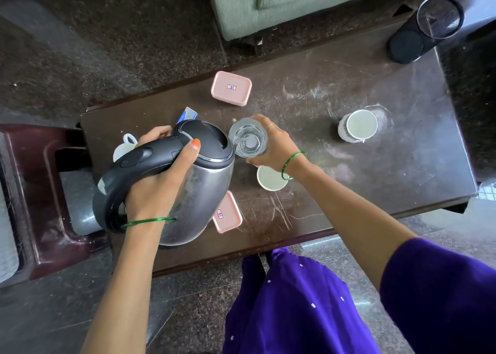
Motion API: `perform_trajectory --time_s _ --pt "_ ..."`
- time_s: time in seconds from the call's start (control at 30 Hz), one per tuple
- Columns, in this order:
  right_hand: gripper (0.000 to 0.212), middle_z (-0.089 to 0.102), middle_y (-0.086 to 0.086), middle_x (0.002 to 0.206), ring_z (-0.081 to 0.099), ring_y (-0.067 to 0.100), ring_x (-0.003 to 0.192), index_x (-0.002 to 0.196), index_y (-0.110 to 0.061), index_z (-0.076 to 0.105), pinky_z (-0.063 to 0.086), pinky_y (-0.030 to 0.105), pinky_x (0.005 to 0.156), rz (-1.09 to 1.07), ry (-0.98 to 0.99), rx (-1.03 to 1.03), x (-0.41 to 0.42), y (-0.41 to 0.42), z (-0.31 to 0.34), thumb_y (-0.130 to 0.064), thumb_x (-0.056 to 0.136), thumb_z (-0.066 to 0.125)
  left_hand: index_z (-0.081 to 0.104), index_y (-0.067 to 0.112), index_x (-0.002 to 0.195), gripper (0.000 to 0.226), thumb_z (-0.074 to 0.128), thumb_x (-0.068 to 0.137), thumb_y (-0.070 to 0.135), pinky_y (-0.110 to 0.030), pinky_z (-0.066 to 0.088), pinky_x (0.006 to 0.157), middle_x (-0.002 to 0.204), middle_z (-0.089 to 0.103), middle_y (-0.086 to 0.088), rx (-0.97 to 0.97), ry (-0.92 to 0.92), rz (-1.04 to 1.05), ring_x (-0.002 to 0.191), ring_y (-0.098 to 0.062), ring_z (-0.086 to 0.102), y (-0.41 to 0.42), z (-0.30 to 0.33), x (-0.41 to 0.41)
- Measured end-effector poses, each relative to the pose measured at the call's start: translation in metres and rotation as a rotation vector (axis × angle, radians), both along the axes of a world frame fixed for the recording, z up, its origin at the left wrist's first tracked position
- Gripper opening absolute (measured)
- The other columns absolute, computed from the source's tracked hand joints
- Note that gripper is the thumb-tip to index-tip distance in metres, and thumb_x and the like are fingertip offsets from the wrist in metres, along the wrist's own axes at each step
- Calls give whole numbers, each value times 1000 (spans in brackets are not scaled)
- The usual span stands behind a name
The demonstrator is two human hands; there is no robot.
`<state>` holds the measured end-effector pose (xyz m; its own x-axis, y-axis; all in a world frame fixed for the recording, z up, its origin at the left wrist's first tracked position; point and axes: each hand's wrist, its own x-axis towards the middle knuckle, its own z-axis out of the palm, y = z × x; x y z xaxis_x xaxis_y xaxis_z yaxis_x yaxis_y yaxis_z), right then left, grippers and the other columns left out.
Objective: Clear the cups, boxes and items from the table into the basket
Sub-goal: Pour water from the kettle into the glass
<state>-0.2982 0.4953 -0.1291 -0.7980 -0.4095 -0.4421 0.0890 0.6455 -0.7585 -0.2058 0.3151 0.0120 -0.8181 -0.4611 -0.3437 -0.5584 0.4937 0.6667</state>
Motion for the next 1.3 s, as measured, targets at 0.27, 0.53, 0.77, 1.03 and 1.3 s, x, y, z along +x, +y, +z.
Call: perform_trajectory --time_s 0.27,0.53,0.77,1.03,1.3 --pt "88 58 5 123 56 27 110 134 -22 38 43 31 96 -17 8 -14 0 0 1 -17 59 84 51 27 132 75 51 71 71 -29 32 98 136 55 3 -4 8 9 126 -18 50 0 -1 -1" --pt "88 58 5 124 56 26 110 133 -21 38 42 31 96 -17 13 -21 1 0 1 -16 59 84 51 26 133 57 58 85 55 -26 30 98 135 56 5 -19 -11 5 125 -15 50 0 0 -1" --pt "89 58 5 125 56 25 110 134 -21 37 39 25 93 -19 13 -20 1 0 0 -16 59 84 57 24 123 43 67 85 41 14 26 68 100 58 26 26 22 107 80 35 46 1 -1 1" --pt "89 57 4 126 55 24 111 135 -18 37 37 22 92 -22 17 -30 2 0 -2 -15 60 84 57 28 107 22 65 88 34 13 27 65 79 56 47 33 40 67 76 33 48 1 1 -1" --pt "89 57 3 126 55 24 111 135 -19 37 37 23 92 -28 15 -32 3 0 -3 -15 60 84 58 22 118 35 67 87 35 14 26 66 92 56 31 41 70 84 78 35 46 2 -1 -1"
